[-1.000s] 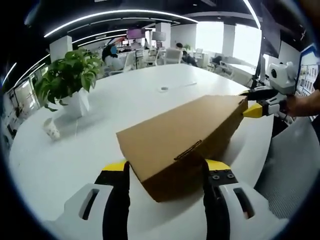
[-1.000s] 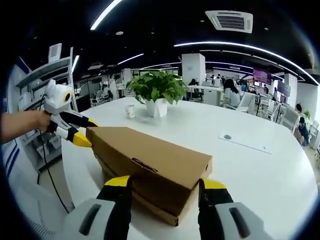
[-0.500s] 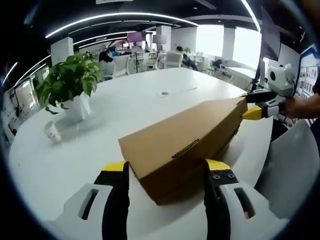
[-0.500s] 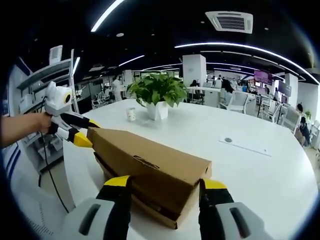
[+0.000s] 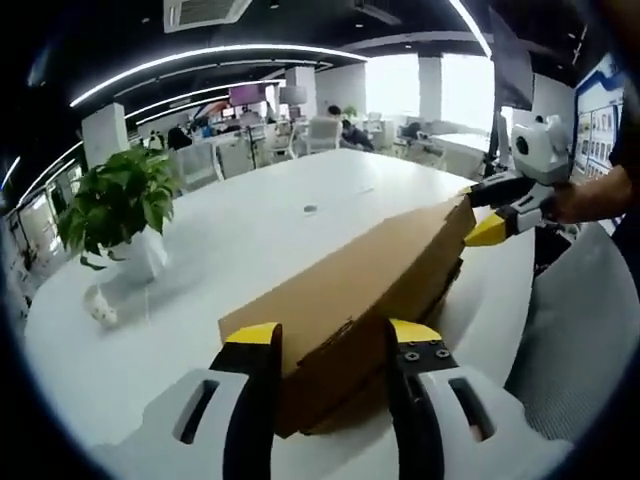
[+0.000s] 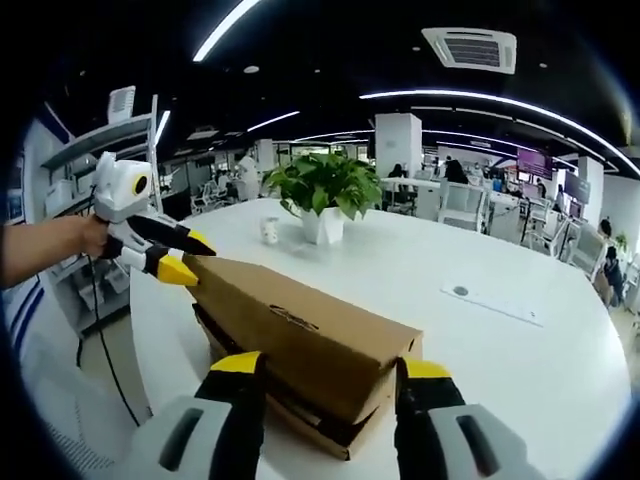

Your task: Operate the shoe box by opening the lid, removing the specified soft item, and placing it in the target area until the item is outside and the box remains undamaged.

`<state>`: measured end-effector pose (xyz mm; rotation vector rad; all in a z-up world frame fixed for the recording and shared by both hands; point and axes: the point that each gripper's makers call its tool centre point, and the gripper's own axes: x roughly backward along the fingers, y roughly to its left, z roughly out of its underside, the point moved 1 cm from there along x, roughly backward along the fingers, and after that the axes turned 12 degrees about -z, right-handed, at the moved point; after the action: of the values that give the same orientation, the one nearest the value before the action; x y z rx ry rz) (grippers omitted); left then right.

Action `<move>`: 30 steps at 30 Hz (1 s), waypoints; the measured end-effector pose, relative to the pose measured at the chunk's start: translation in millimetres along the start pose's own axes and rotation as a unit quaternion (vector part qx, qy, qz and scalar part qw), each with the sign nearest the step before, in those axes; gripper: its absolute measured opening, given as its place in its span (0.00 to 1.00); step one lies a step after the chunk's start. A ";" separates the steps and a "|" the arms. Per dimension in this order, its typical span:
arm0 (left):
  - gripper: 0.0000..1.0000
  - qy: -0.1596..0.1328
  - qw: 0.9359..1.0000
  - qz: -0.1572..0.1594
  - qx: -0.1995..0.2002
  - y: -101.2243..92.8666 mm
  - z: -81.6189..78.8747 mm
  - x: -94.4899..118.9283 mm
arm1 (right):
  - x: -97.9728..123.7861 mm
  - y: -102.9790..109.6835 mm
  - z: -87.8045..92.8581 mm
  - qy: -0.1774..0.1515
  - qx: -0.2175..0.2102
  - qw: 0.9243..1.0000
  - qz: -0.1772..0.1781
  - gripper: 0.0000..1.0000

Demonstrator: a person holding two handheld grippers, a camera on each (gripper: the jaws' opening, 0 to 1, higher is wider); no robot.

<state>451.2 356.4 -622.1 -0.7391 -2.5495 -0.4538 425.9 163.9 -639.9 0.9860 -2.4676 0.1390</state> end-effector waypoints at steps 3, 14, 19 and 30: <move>0.45 -0.010 1.000 -0.005 0.023 2.9 -0.4 -1.4 | -3.6 0.9 -7.5 -0.019 -0.005 1.000 -0.002 0.43; 0.50 -0.030 0.998 -0.034 0.039 23.1 -1.6 9.7 | -11.1 0.6 7.5 0.006 0.004 1.000 -0.006 0.41; 0.52 -0.015 0.999 -0.035 0.030 20.6 10.3 11.9 | -10.3 -0.2 7.5 0.004 0.003 1.000 -0.010 0.41; 0.54 -0.009 0.998 -0.048 0.040 28.4 18.3 17.1 | -10.4 -0.6 4.9 0.000 0.001 1.000 -0.011 0.41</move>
<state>448.4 394.1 -623.8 -0.5978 -2.6121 -0.3734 431.0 168.6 -649.1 1.0144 -2.4551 0.1346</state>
